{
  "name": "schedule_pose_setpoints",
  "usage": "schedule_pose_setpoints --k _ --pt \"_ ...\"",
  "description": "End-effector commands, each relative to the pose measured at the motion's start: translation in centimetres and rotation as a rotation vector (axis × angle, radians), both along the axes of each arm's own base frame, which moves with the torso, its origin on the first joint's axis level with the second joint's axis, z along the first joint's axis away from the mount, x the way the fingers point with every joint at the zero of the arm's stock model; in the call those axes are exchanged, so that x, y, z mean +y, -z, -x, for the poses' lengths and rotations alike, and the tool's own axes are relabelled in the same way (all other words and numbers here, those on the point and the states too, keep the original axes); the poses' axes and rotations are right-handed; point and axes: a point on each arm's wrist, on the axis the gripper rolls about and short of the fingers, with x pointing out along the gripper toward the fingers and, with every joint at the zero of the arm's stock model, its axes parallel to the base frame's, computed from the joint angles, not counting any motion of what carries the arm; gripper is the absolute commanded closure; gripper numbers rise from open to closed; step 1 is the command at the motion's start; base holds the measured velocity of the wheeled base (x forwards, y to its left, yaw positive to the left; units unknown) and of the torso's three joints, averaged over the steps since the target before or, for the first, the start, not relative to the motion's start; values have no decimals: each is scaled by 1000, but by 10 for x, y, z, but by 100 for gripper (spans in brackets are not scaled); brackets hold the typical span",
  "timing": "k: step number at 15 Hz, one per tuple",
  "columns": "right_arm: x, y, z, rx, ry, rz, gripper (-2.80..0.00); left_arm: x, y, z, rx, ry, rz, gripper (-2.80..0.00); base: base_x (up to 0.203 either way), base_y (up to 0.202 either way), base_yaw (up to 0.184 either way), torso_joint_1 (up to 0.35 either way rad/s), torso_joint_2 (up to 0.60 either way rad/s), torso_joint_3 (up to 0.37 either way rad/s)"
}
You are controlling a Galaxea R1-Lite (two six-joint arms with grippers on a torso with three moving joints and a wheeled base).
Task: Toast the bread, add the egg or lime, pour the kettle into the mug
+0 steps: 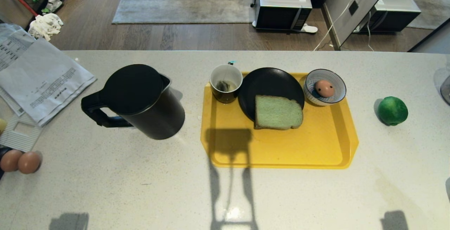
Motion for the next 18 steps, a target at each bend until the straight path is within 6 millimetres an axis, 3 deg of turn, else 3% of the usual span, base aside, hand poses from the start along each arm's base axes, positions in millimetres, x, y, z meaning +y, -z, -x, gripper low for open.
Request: schedule_pose_setpoints --k 1,18 --pt "0 0 0 2 0 0 0 0 5 -1 13 -1 0 0 0 0 0 0 0 0" --pt "0 0 0 2 -10 6 0 0 5 -1 14 4 3 0 0 0 0 0 0 0"
